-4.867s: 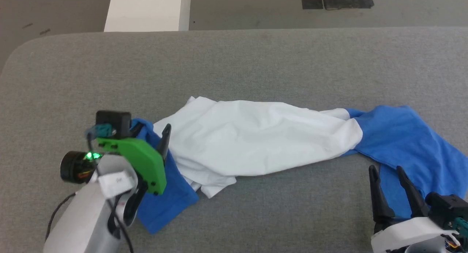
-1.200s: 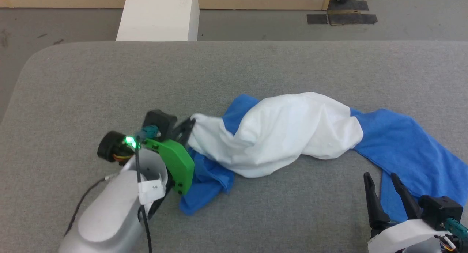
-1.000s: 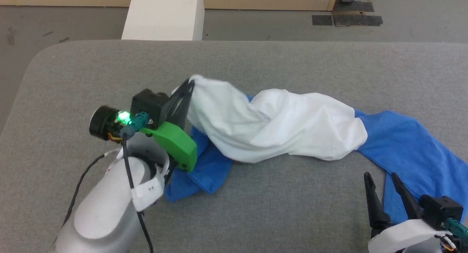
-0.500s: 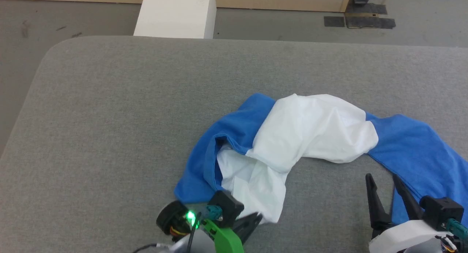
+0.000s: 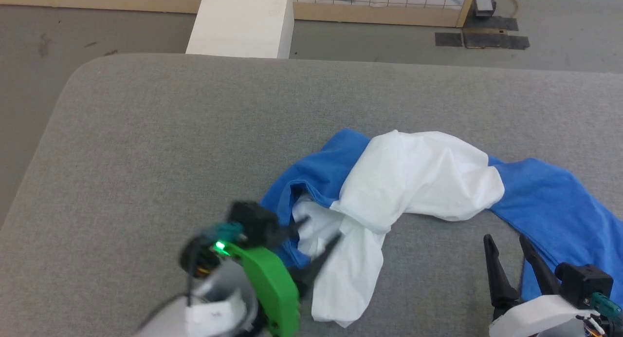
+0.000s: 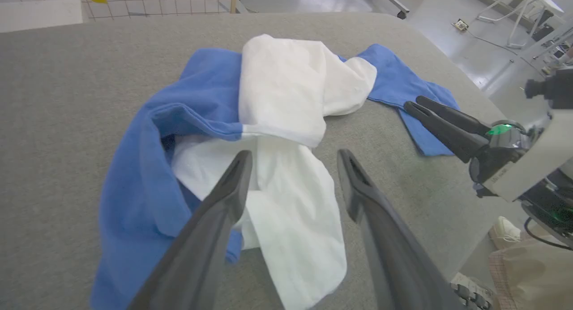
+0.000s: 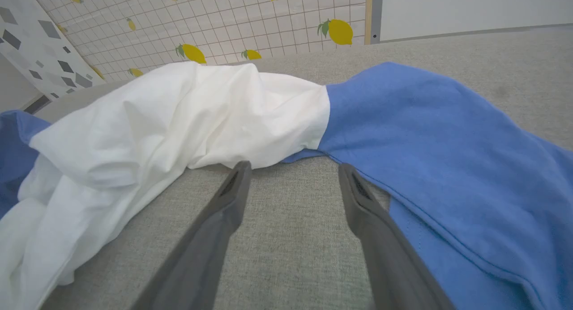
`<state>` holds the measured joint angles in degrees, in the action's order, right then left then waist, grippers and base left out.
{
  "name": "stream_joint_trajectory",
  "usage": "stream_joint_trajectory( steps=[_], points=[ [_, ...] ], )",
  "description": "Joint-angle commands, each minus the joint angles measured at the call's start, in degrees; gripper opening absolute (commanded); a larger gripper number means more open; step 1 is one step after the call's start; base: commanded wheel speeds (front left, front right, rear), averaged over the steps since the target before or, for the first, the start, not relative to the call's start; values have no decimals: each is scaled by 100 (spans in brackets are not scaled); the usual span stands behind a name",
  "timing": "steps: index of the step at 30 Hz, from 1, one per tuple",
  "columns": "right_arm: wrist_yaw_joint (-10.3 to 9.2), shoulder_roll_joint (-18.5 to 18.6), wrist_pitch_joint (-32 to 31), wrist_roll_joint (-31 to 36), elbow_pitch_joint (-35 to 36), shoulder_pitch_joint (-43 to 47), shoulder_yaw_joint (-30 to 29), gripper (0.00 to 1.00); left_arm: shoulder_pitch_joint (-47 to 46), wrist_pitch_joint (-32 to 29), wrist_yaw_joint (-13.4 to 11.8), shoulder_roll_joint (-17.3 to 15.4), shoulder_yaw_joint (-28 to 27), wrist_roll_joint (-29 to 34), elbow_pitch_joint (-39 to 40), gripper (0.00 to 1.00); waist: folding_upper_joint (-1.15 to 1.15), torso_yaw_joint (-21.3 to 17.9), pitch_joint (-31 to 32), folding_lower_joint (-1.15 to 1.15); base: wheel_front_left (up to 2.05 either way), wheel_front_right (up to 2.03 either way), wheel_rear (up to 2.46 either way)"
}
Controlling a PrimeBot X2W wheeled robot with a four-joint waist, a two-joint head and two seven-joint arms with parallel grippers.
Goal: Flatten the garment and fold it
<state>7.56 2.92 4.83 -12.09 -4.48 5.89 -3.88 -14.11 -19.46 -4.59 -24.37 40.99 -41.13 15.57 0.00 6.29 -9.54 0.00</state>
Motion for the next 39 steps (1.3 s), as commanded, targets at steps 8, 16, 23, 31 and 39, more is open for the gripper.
stream_joint_trajectory(
  steps=[8, 16, 23, 31, 39],
  points=[
    [-8, -4, 67, -71, -71, -16, 102, 100, -252, 139, -451, -487, -343, 601, -644, 100, 0, -157, 26, 0, 0, 0, 0],
    [-8, -4, 42, -16, -52, -54, 86, 100, -520, 174, -245, -99, -209, 437, -1754, 100, 0, -325, -74, 0, 0, 0, 0],
    [-8, -4, 29, -24, -78, -70, 160, 100, -808, 348, -167, 62, -108, 591, -2956, 23, 0, -499, -92, 0, 0, 0, 0],
    [-8, -4, 68, -36, -107, -14, 108, 100, -1028, 1188, -132, 155, -241, 769, -3140, 0, 0, -556, -43, 0, 0, 0, 0],
    [-8, -4, 99, -64, -96, 2, 54, 100, -838, 1824, -1123, -548, -1153, 1041, -1704, 0, 0, -427, -97, 0, 0, 0, 0]
  ],
)
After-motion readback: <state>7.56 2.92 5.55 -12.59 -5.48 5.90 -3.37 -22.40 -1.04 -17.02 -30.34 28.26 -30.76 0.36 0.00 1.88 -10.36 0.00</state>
